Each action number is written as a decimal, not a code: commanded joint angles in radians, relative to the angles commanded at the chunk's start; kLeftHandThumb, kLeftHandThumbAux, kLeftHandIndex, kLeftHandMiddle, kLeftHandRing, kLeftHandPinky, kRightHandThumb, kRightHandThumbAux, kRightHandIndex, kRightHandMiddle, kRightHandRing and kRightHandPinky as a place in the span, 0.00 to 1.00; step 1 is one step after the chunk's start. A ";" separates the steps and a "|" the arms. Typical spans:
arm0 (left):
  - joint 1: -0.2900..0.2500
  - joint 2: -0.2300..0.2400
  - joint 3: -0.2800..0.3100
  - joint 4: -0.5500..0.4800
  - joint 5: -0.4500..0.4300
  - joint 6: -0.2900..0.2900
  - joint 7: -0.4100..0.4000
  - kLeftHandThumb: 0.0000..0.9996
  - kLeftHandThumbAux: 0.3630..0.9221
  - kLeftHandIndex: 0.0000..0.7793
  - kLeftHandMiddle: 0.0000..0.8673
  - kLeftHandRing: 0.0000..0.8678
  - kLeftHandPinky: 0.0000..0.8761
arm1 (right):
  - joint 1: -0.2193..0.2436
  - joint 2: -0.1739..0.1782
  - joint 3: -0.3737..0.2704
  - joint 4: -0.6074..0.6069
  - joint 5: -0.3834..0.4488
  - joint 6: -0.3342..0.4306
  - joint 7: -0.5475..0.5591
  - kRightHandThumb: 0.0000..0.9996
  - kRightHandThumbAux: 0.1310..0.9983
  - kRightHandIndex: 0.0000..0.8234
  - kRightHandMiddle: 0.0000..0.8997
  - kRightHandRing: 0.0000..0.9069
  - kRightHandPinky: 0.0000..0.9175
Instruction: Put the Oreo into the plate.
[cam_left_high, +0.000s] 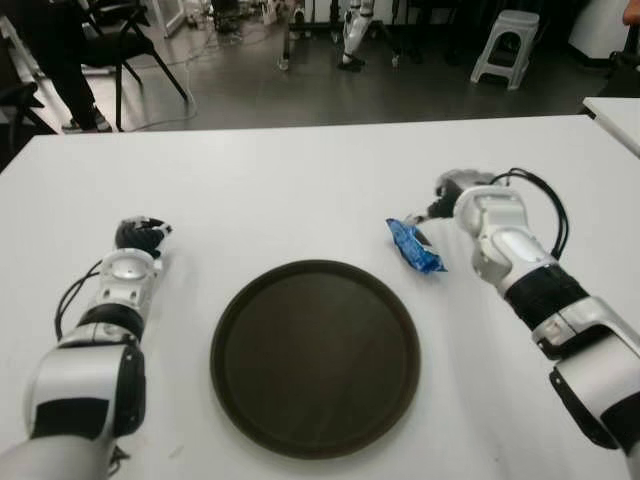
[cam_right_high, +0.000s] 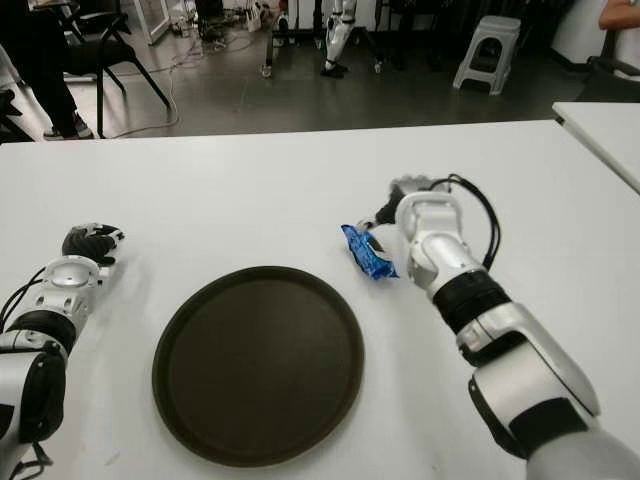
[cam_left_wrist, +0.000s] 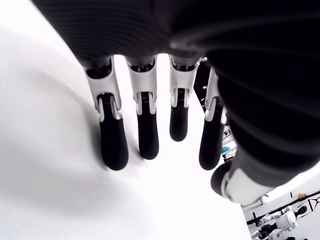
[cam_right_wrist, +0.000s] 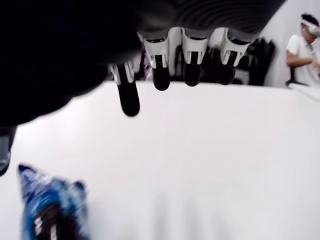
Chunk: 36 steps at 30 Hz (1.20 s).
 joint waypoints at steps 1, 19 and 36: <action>0.000 0.000 -0.002 0.000 0.002 0.002 0.001 0.69 0.64 0.53 0.24 0.31 0.34 | 0.003 0.000 -0.003 -0.003 0.002 0.001 -0.006 0.00 0.29 0.40 0.08 0.00 0.00; 0.001 0.003 -0.012 0.003 0.012 0.008 0.020 0.69 0.64 0.52 0.28 0.35 0.37 | 0.003 -0.004 0.019 0.002 -0.005 0.001 0.020 0.00 0.31 0.48 0.10 0.00 0.00; 0.005 0.000 0.013 0.003 -0.006 -0.001 0.011 0.69 0.64 0.53 0.33 0.41 0.40 | 0.027 -0.001 0.028 -0.055 -0.002 0.001 0.051 0.00 0.31 0.62 0.05 0.00 0.00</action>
